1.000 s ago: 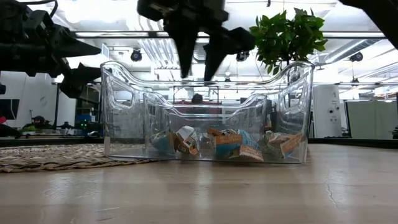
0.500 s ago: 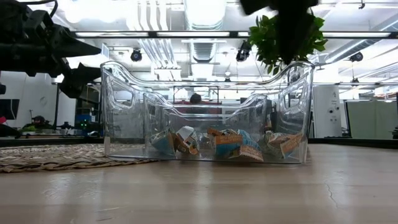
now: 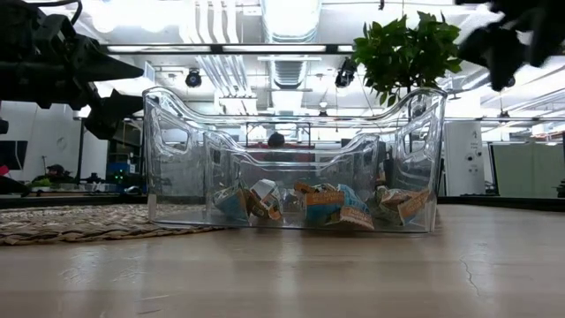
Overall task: Pick and place Granola Bars by type
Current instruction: Return to Home Position
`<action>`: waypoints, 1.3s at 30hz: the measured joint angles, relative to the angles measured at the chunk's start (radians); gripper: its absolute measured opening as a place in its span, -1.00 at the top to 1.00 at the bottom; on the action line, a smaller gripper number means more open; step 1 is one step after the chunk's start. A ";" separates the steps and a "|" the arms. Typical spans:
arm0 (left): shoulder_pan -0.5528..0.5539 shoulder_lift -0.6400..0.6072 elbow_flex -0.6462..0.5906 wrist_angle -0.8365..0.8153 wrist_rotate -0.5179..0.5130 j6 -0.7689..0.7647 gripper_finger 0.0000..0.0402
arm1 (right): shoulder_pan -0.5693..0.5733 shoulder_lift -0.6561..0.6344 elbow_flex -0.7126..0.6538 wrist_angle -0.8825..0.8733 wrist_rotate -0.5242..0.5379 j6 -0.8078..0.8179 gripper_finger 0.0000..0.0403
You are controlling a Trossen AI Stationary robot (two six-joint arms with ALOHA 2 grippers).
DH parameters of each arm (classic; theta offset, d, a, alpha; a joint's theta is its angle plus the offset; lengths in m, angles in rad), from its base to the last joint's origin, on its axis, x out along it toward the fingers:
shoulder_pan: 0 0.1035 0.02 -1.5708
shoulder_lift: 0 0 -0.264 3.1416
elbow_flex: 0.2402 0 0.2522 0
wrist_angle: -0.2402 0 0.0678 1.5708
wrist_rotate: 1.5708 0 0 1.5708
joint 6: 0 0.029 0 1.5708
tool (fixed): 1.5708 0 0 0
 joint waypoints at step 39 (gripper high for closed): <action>0.000 0.000 0.000 0.000 0.000 0.000 -0.30 | -0.087 -0.764 -0.833 0.942 0.550 -0.159 -0.12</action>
